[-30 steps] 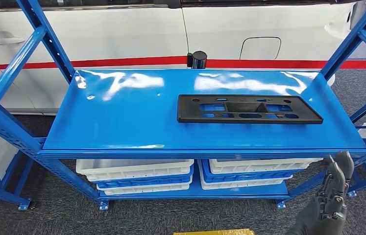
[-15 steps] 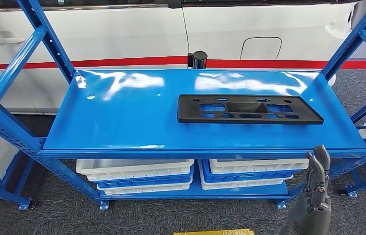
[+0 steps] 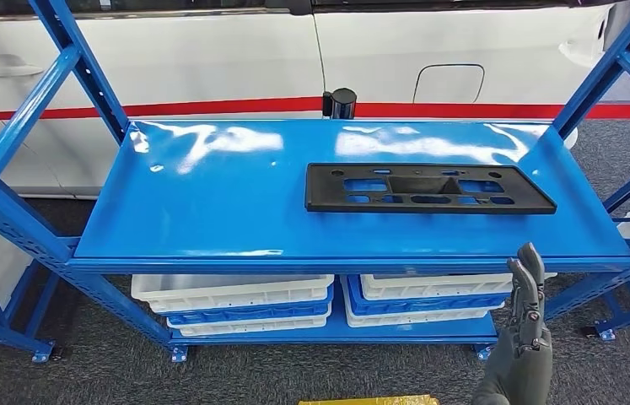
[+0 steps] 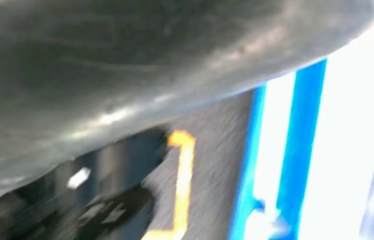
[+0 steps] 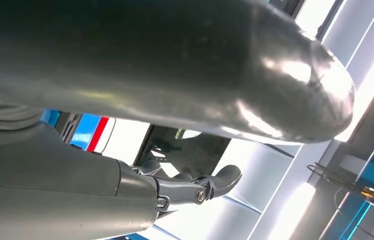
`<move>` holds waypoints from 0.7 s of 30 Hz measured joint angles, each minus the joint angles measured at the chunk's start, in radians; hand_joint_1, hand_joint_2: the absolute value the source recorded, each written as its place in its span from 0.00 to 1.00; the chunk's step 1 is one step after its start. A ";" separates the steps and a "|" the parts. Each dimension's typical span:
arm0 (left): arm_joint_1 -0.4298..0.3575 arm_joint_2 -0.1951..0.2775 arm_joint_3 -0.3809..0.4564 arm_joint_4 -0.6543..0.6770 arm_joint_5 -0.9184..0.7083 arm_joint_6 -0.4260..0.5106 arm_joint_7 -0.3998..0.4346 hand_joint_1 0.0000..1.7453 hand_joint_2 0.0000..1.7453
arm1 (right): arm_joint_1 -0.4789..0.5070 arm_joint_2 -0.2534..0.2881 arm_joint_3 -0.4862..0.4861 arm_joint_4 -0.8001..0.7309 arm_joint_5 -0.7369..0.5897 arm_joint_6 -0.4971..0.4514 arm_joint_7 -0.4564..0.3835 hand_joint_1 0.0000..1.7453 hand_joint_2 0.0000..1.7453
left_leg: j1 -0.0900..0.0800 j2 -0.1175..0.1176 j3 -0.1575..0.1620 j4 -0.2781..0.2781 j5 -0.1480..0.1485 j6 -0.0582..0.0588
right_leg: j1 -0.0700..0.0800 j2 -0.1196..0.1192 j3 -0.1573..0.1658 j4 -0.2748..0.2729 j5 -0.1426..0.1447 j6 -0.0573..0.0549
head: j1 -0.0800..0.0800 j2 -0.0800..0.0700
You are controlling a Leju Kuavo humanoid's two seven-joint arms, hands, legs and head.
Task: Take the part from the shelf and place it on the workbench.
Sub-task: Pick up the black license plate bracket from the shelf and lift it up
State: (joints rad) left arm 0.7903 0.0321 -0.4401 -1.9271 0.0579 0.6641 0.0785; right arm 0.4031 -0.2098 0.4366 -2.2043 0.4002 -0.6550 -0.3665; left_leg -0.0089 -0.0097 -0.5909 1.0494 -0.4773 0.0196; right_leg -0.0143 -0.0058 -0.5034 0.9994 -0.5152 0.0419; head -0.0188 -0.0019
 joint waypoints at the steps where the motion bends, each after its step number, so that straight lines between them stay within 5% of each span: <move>1: -0.044 -0.029 0.048 0.076 -0.005 -0.044 -0.072 0.00 0.00 | 0.002 -0.003 -0.002 -0.001 -0.008 -0.006 -0.006 0.00 0.00 | 0.000 0.000 0.000 0.000 0.000 0.000 | 0.000 -0.001 0.000 0.000 0.000 0.000 | 0.000 0.000; 4: -0.173 -0.128 0.244 0.326 -0.125 -0.244 -0.447 0.00 0.00 | 0.018 -0.016 -0.013 -0.014 -0.018 -0.022 -0.013 0.00 0.00 | 0.000 -0.001 0.000 0.000 0.001 0.001 | 0.000 -0.002 0.001 0.000 0.000 0.000 | 0.000 0.000; 6: -0.209 -0.191 0.358 0.368 -0.281 -0.339 -0.616 0.00 0.00 | 0.031 -0.018 -0.022 -0.025 0.000 -0.026 -0.003 0.00 0.00 | -0.001 0.001 0.000 0.000 0.001 0.002 | 0.000 -0.001 0.001 0.000 0.001 0.001 | 0.000 0.000; 12: -0.207 -0.315 0.507 0.231 -0.461 -0.433 -0.544 0.00 0.00 | 0.051 -0.020 -0.033 -0.040 0.012 -0.029 0.012 0.00 0.00 | -0.002 0.001 -0.001 0.000 0.000 0.003 | -0.002 0.000 -0.001 0.000 0.000 0.001 | 0.000 0.000; 21: -0.197 -0.349 0.507 0.098 -0.490 -0.422 -0.589 0.00 0.00 | 0.060 -0.020 -0.036 -0.041 0.012 -0.030 0.005 0.00 0.00 | -0.002 0.000 -0.001 0.000 0.000 0.003 | -0.001 -0.001 0.000 0.000 0.000 0.001 | 0.000 0.000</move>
State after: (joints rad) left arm 0.5936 -0.3167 0.0671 -1.8288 -0.4325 0.2419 -0.5101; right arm 0.4632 -0.2300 0.4010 -2.2450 0.4125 -0.6847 -0.3611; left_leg -0.0108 -0.0094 -0.5916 1.0496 -0.4777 0.0227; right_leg -0.0158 -0.0070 -0.5038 0.9991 -0.5151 0.0429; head -0.0185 -0.0019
